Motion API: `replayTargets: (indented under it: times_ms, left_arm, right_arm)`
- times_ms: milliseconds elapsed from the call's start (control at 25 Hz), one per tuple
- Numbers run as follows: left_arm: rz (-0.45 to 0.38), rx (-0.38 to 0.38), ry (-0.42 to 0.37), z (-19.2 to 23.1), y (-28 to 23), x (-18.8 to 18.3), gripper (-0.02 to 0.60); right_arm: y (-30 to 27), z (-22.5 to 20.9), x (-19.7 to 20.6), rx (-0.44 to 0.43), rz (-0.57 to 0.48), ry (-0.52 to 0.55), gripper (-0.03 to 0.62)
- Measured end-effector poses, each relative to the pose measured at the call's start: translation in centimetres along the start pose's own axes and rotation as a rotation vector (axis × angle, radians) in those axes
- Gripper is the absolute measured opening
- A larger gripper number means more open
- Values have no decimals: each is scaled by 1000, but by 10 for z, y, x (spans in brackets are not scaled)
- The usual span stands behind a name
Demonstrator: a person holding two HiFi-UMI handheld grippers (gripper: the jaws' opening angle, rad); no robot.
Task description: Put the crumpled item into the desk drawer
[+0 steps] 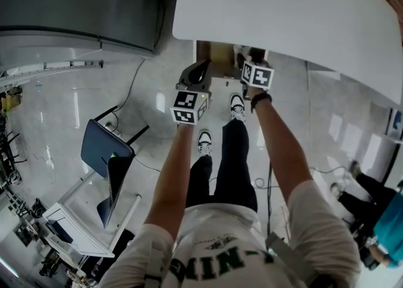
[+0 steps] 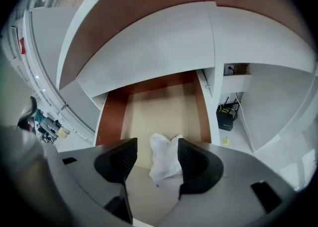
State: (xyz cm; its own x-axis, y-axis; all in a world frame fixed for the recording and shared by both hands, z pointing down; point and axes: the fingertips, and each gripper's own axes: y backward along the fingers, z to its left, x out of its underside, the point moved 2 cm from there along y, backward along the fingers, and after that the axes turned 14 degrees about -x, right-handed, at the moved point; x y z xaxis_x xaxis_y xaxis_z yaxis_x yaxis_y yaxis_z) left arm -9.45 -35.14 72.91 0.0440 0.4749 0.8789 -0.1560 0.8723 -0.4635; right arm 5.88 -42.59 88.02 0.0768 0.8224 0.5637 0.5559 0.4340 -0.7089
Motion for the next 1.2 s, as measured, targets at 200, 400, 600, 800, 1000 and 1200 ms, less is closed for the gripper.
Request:
replayTargets:
  times_ms: [200,400,600,800,1000,1200]
  left_arm:
    - [7,-6,-13,-5,9,-4,-2]
    - [-5,-12,0,-5,25,-16,-2]
    - [-26,2,-9,-9,49,-35,-2]
    - [-39,11,-9,-13,89,-48,-2]
    - [-71,18,-14,-18,124,-69,-2]
    - [-102,18,-36,-20,150,-88,-2]
  right_arm:
    - [23,11,0,7,-22,14,233]
    - [55,33,-3,-2,-45,47,233]
    - [97,53,-11,6,-101,68,230]
    - [149,71,-10,22,-148,58,215]
    - [195,88,-7,31,-177,90,188]
    - [238,113,-18,37,-263,110,130]
